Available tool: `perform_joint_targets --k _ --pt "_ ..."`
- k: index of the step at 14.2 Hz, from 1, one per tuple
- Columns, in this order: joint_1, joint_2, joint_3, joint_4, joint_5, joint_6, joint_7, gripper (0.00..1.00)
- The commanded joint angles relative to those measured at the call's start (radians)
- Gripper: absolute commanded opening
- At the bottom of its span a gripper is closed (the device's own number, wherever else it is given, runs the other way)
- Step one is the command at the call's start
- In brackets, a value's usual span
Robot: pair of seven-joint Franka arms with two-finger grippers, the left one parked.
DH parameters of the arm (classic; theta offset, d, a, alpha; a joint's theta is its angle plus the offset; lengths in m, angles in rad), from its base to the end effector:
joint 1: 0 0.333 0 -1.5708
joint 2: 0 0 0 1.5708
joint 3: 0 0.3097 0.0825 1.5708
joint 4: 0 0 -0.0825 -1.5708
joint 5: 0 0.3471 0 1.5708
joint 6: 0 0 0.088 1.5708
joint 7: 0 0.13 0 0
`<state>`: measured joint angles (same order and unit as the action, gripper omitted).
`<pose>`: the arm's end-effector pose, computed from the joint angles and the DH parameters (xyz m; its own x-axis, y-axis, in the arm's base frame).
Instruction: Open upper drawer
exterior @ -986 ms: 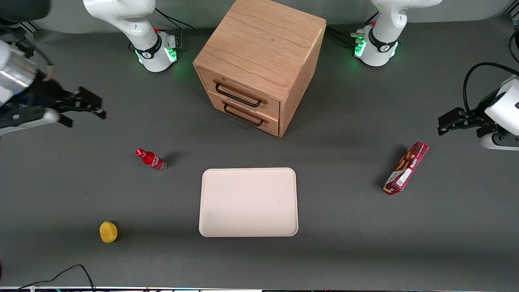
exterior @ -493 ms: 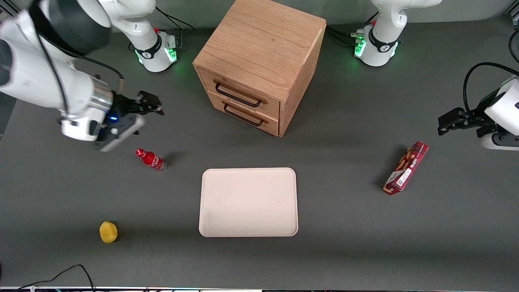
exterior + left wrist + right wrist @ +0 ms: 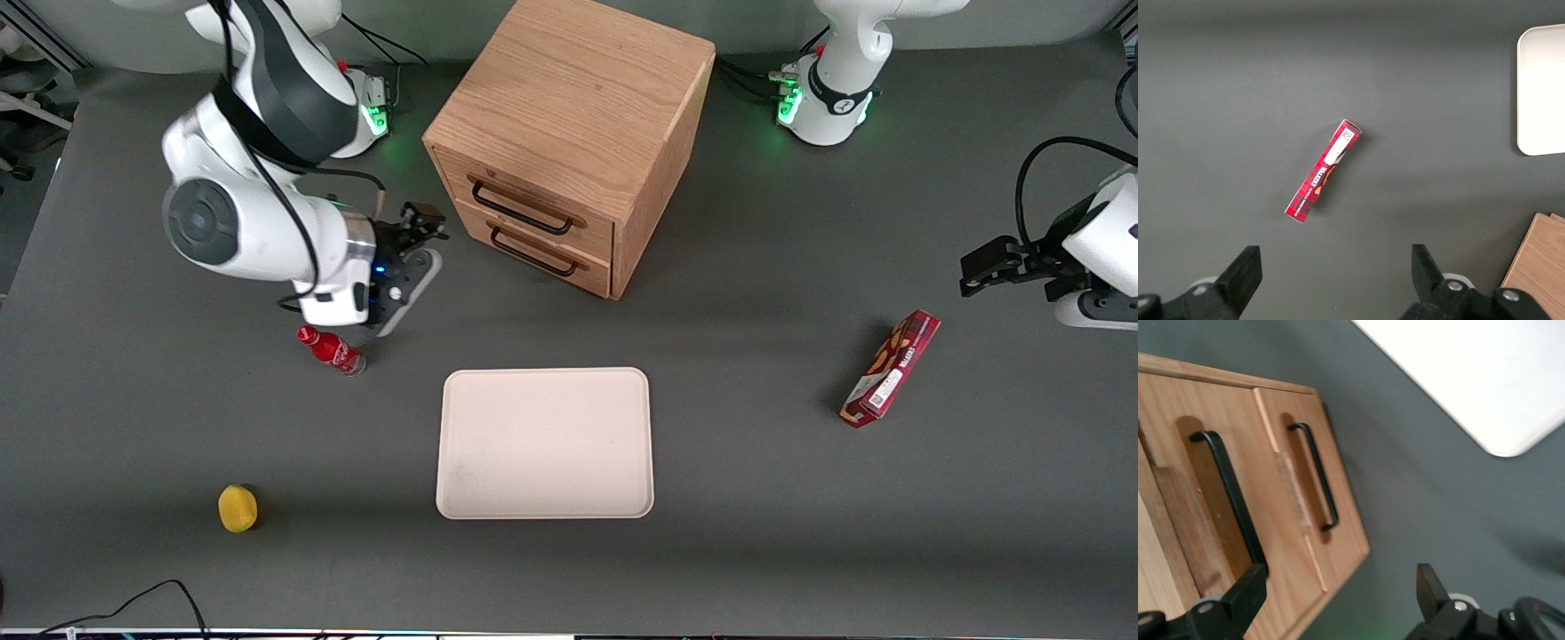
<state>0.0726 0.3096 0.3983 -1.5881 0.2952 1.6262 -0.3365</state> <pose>0.5087 0.2743 0.4426 0.7093 0.6969 -0.1062 0.5911 -0.6701 -0.4490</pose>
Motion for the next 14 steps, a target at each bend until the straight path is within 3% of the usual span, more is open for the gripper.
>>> perform_joint_targets --k 1,6,14 --pt "0.035 0.062 0.005 0.045 0.048 0.004 -0.021 1.00" --pt "0.111 0.065 0.005 0.022 0.039 0.059 0.024 1.00" --pt "0.154 -0.001 0.008 -0.122 0.036 0.142 0.030 1.00"
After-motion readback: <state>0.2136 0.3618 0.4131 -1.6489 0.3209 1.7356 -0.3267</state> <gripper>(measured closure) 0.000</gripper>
